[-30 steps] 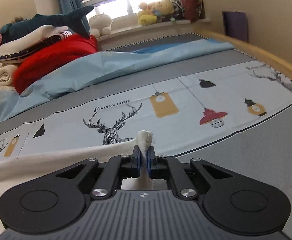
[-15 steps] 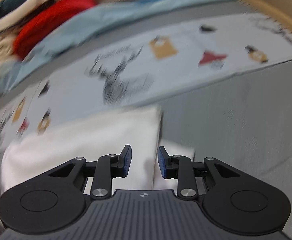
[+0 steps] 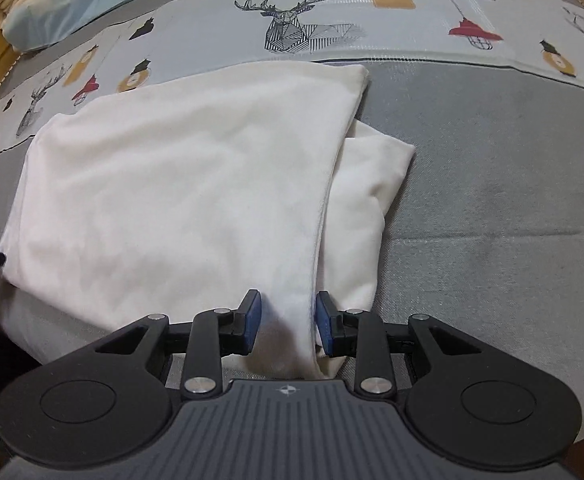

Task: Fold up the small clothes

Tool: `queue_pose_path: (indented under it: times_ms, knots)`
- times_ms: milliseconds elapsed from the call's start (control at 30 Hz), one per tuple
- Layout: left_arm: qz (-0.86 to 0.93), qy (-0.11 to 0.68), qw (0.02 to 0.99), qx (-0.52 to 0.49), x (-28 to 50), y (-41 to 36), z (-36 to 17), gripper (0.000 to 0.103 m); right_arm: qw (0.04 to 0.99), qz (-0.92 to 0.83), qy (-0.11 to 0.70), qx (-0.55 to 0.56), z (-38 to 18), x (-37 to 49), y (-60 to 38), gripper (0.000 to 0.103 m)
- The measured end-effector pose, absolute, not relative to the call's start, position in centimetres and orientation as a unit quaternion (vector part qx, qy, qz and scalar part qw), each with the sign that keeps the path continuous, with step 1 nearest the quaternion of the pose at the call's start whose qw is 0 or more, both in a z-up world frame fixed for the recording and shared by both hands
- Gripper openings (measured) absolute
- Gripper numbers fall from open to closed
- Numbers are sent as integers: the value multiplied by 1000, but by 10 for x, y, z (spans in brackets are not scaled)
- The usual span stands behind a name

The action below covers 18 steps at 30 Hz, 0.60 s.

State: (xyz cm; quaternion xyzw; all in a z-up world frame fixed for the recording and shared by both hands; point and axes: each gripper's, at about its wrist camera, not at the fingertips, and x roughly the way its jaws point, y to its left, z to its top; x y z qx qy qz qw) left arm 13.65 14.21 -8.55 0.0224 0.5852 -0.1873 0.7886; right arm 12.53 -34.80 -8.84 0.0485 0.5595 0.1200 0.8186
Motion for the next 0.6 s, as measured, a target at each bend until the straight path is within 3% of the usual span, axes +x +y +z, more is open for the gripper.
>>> queue_pose_path:
  times_ms: [33, 133, 367, 600]
  knots:
    - [-189, 579, 793, 19, 134, 143, -81, 5, 820, 119, 559, 45, -88, 125, -348, 16]
    - [-188, 567, 802, 9, 121, 149, -70, 4, 823, 124, 553, 46, -83, 121, -352, 5]
    - [-170, 606, 776, 36, 115, 143, -86, 4, 828, 78, 555, 11, -84, 118, -357, 3]
    - [-157, 570, 806, 19, 113, 147, -68, 8, 842, 83, 533, 26, -70, 116, -354, 5]
